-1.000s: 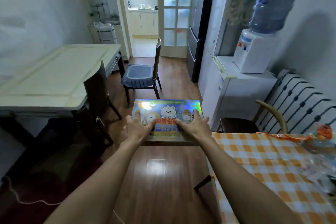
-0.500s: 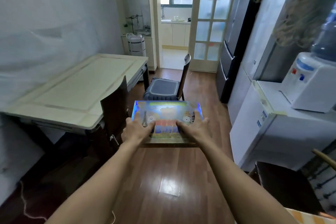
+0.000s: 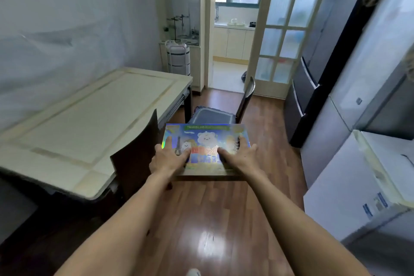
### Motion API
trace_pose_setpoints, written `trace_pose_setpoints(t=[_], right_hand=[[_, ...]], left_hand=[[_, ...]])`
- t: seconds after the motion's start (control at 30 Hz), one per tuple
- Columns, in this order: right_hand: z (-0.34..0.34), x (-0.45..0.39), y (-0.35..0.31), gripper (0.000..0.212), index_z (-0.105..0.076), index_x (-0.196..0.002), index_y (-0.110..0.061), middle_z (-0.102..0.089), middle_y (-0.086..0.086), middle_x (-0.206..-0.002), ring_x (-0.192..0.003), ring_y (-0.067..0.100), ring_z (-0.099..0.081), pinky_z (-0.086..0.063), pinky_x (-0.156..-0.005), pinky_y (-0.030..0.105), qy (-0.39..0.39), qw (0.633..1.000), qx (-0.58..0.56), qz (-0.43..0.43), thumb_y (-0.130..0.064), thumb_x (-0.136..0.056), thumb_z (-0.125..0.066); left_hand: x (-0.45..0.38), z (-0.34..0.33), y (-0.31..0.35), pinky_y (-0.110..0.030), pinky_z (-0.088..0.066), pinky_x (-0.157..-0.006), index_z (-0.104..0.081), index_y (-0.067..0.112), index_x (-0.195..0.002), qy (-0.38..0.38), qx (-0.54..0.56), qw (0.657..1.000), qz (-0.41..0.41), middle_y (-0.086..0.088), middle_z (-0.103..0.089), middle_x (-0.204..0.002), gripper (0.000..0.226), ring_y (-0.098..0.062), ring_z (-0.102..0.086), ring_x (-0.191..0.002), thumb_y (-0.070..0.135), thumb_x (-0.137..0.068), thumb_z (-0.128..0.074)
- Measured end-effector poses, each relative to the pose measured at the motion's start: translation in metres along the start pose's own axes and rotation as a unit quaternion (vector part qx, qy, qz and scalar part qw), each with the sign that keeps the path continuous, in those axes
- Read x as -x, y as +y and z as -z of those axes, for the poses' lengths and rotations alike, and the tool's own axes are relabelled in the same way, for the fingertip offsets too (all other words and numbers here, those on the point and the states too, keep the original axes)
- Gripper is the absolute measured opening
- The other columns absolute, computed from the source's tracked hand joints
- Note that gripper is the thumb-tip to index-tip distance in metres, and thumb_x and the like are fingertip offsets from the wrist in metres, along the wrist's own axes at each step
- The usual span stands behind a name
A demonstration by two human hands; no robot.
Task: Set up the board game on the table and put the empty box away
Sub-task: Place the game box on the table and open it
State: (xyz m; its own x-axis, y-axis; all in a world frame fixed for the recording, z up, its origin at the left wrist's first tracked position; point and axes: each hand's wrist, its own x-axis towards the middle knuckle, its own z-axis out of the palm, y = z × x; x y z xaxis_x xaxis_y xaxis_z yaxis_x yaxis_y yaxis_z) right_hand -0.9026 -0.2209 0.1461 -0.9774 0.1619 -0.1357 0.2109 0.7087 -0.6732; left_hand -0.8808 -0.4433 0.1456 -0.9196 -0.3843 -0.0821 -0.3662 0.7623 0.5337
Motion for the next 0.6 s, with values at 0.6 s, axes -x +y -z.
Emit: trace_pose_setpoints(t=[0.6], right_hand=[[-0.082, -0.430, -0.170, 0.092, -0.029, -0.147, -0.032, -0.032, 0.016, -0.139, -0.124, 0.040, -0.049, -0.043, -0.104, 0.045, -0.075, 0.996, 0.014, 0.039, -0.075, -0.072, -0.062]], left_hand=[[-0.436, -0.023, 0.070, -0.041, -0.045, -0.094, -0.029, 0.032, -0.144, 0.015, 0.044, 0.997, 0.060, -0.012, -0.043, -0.130, 0.076, -0.038, -0.055, -0.117, 0.069, -0.082, -0.055]])
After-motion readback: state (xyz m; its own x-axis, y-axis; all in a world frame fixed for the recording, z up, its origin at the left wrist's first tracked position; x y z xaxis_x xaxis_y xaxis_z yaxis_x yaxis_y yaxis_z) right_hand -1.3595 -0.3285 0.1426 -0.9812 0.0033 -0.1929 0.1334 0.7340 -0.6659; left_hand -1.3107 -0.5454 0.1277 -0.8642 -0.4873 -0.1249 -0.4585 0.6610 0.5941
